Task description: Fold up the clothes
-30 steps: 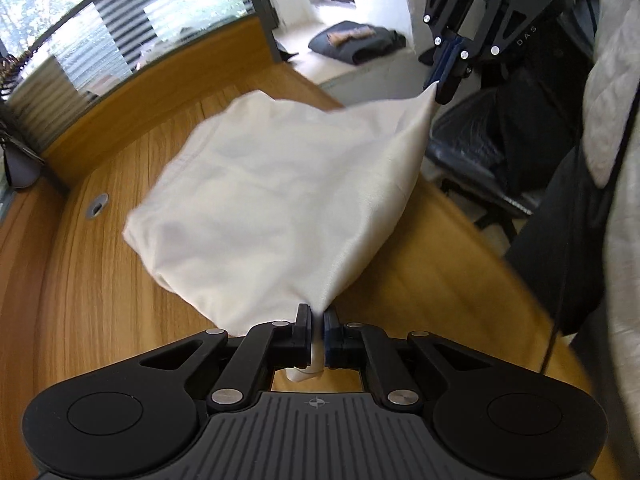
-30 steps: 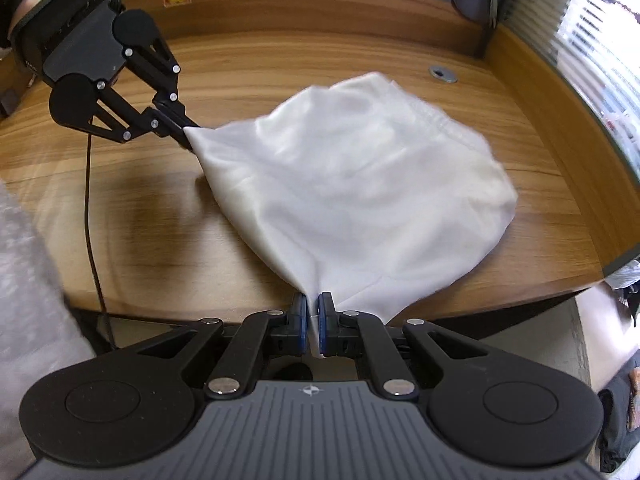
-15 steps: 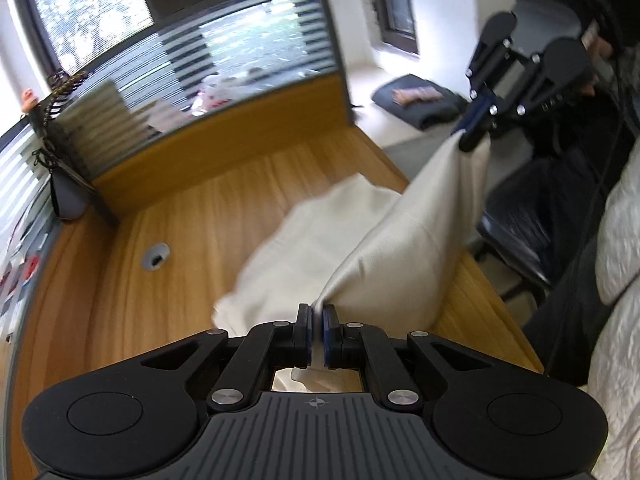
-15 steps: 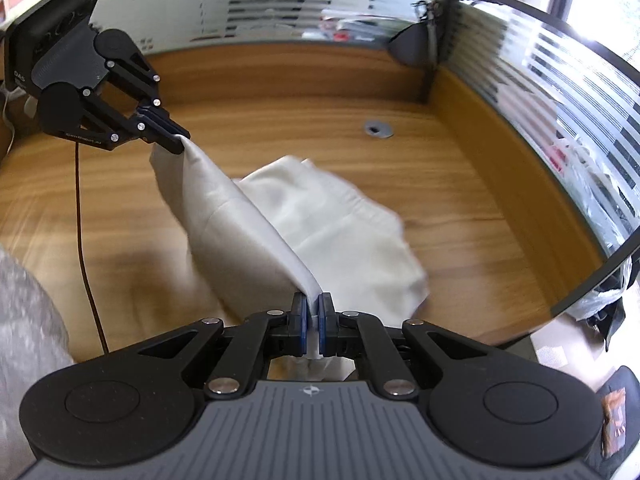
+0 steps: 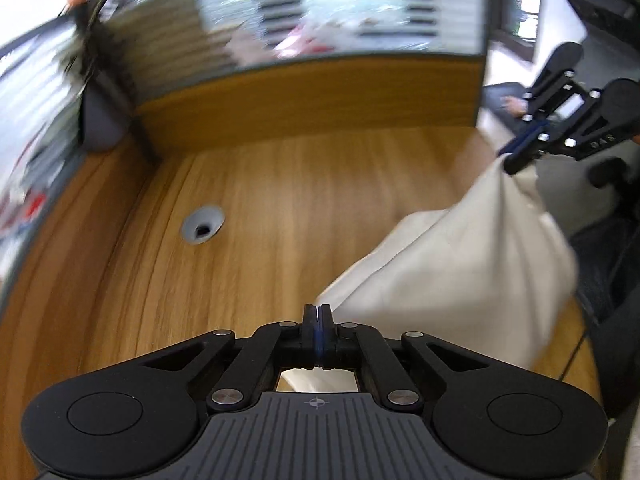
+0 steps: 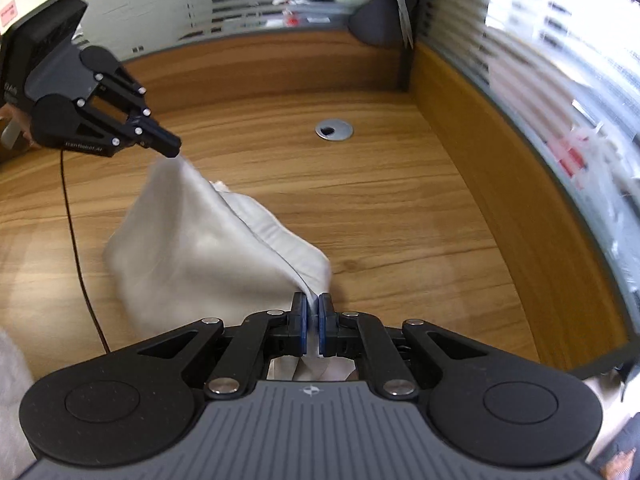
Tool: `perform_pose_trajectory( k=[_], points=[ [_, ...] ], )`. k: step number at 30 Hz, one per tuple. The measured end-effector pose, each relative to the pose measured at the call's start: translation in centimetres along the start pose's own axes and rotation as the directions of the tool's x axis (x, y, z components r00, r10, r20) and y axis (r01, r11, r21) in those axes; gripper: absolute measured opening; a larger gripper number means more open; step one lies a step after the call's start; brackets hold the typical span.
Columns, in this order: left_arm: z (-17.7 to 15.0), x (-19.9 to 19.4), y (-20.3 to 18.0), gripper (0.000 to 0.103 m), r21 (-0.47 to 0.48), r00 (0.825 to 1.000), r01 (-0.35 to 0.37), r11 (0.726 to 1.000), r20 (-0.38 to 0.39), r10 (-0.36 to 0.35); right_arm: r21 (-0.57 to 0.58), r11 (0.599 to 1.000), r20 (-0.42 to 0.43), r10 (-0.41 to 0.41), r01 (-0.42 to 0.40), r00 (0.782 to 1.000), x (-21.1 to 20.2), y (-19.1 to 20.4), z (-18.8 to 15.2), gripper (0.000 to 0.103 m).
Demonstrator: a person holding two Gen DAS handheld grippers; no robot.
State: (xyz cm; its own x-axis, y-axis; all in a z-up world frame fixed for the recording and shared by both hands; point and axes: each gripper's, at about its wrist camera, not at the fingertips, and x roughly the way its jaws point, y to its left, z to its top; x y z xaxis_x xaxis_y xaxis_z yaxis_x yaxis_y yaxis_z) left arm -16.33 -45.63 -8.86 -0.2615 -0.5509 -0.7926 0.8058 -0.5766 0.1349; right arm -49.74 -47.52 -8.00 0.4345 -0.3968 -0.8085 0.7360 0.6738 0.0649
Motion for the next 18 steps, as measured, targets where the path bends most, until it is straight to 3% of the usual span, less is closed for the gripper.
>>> perform_pose_trajectory(
  k=[5,9,11,13,15,18],
  points=[
    [-1.3,2.9,1.9,0.002,-0.143,0.997,-0.042,0.989,-0.068,0.033,0.051,0.998,-0.044,0.023,-0.021,0.999,4.4,-2.6,0.2,0.006],
    [-2.2,3.0,2.6,0.004,-0.251,0.995,-0.063,0.966,-0.094,0.041,0.084,0.996,-0.088,0.038,-0.030,0.995,6.7,-3.8,-0.3,0.006],
    [-2.5,2.5,2.6,0.019,-0.311,0.994,-0.065,0.948,-0.100,0.036,0.096,0.995,-0.108,0.046,-0.036,0.993,7.6,-4.1,-0.5,0.008],
    [-3.0,1.9,2.5,0.045,-0.361,0.994,-0.077,0.930,-0.103,0.042,0.102,0.994,-0.125,0.043,-0.031,0.991,8.4,-4.2,-0.6,0.012],
    [-3.4,1.3,2.2,0.047,-0.404,0.994,-0.079,0.911,-0.103,0.040,0.089,0.996,-0.141,0.026,-0.013,0.990,9.0,-4.2,-0.8,0.021],
    [-4.0,0.5,1.5,0.052,-0.457,0.992,-0.092,0.885,-0.118,0.042,0.095,0.995,-0.141,0.011,0.003,0.990,8.8,-4.4,-0.7,0.025]
  ],
)
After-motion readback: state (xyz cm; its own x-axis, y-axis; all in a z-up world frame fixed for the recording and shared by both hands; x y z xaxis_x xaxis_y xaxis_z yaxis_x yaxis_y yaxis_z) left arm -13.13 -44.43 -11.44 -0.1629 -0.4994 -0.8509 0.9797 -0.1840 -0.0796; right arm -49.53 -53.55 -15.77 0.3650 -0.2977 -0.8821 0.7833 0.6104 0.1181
